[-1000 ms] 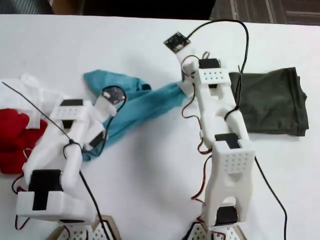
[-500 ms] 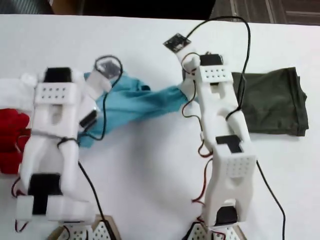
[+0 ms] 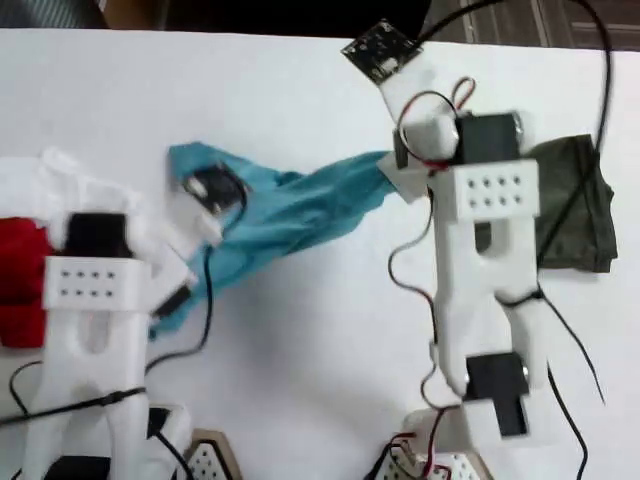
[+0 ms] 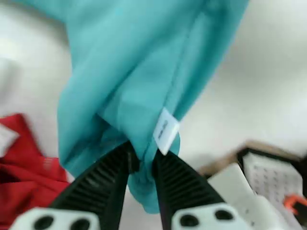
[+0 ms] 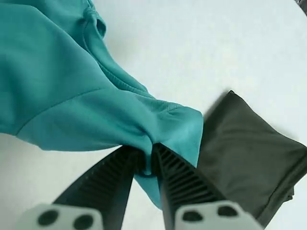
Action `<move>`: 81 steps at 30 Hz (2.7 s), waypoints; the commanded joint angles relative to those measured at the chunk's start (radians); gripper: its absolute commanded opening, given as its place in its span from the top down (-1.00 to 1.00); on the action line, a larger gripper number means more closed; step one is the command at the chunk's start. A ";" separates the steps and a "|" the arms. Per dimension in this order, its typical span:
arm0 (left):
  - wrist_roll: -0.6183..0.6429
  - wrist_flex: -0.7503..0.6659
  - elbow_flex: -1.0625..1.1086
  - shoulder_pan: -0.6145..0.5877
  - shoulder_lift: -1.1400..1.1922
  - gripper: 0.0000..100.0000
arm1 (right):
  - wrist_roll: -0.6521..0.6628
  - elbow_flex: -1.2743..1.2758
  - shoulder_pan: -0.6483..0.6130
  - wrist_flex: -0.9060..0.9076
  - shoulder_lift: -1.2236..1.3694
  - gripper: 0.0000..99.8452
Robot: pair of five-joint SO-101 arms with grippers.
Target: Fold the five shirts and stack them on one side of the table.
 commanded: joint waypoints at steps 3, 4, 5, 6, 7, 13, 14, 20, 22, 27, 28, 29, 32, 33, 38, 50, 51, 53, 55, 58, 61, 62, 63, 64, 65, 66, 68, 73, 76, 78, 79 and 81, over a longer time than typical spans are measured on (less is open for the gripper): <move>-0.018 -0.172 0.262 0.006 -0.035 0.89 | 0.003 0.097 0.002 -0.042 -0.073 0.96; -0.034 -0.186 0.274 0.006 -0.035 0.84 | 0.003 0.117 0.007 -0.053 -0.077 0.96; -0.046 -0.193 0.277 0.006 -0.034 0.77 | 0.003 0.129 0.015 -0.061 -0.077 0.96; -0.057 -0.195 0.278 0.006 -0.034 0.71 | 0.003 0.135 0.016 -0.067 -0.077 0.96; -0.068 -0.196 0.277 0.006 -0.034 0.64 | 0.003 0.138 0.022 -0.068 -0.077 0.96; -0.127 -0.198 0.278 -0.003 -0.034 0.57 | 0.003 0.135 0.073 -0.073 -0.079 0.96; -0.133 -0.206 0.277 -0.015 -0.032 0.57 | 0.003 0.135 0.082 -0.073 -0.079 0.96; -0.155 -0.264 0.288 -0.072 -0.031 0.57 | 0.003 0.133 0.136 -0.074 -0.079 0.96; -0.153 -0.264 0.288 -0.071 -0.031 0.57 | 0.003 0.133 0.136 -0.074 -0.079 0.96; -0.152 -0.264 0.282 -0.071 -0.031 0.57 | 0.003 0.133 0.128 -0.074 -0.079 0.96; -0.152 -0.259 0.278 -0.071 -0.032 0.57 | 0.003 0.133 0.128 -0.074 -0.079 0.96; -0.152 -0.259 0.278 -0.071 -0.032 0.57 | 0.003 0.133 0.128 -0.074 -0.079 0.96; -0.150 -0.258 0.286 -0.071 -0.032 0.57 | 0.003 0.133 0.128 -0.074 -0.079 0.96; -0.150 -0.256 0.286 -0.071 -0.032 0.57 | 0.003 0.133 0.128 -0.074 -0.079 0.96; -0.150 -0.239 0.257 -0.063 -0.038 0.57 | 0.003 0.135 0.128 -0.074 -0.079 0.96; -0.109 -0.106 0.061 -0.058 -0.032 0.75 | 0.003 0.140 0.128 -0.073 -0.079 0.96; -0.110 -0.110 0.077 -0.058 -0.032 0.67 | 0.003 0.140 0.128 -0.073 -0.079 0.96; -0.110 -0.135 0.116 -0.058 -0.032 0.52 | 0.003 0.140 0.128 -0.073 -0.079 0.96; -0.110 -0.189 0.162 -0.061 -0.032 0.46 | 0.003 0.140 0.128 -0.071 -0.079 0.96; -0.110 -0.262 0.226 -0.058 -0.032 0.49 | 0.003 0.140 0.128 -0.071 -0.079 0.96; -0.110 -0.301 0.275 -0.058 -0.032 0.49 | 0.003 0.140 0.128 -0.068 -0.079 0.96; -0.110 -0.302 0.288 -0.058 -0.032 0.49 | 0.003 0.140 0.128 -0.068 -0.079 0.96; -0.110 -0.302 0.297 -0.058 -0.032 0.49 | 0.003 0.140 0.128 -0.068 -0.079 0.96; -0.110 -0.302 0.306 -0.058 -0.032 0.49 | 0.003 0.140 0.128 -0.068 -0.079 0.96; -0.110 -0.302 0.312 -0.058 -0.032 0.49 | 0.003 0.140 0.128 -0.068 -0.079 0.96; -0.110 -0.302 0.315 -0.058 -0.032 0.49 | 0.003 0.140 0.128 -0.068 -0.079 0.96; -0.110 -0.302 0.317 -0.058 -0.032 0.50 | 0.003 0.140 0.128 -0.068 -0.079 0.96; -0.110 -0.298 0.311 -0.058 -0.038 0.60 | 0.000 0.140 0.128 -0.068 -0.079 0.96; -0.109 -0.295 0.305 -0.058 -0.038 0.59 | 0.000 0.140 0.128 -0.068 -0.079 0.96; -0.103 -0.252 0.255 -0.058 -0.040 0.56 | 0.000 0.140 0.128 -0.068 -0.076 0.96; -0.101 -0.209 0.208 -0.051 -0.040 0.54 | 0.002 0.140 0.128 -0.067 -0.074 0.96; -0.087 -0.110 0.093 -0.012 -0.040 0.52 | 0.002 0.140 0.128 -0.067 -0.073 0.96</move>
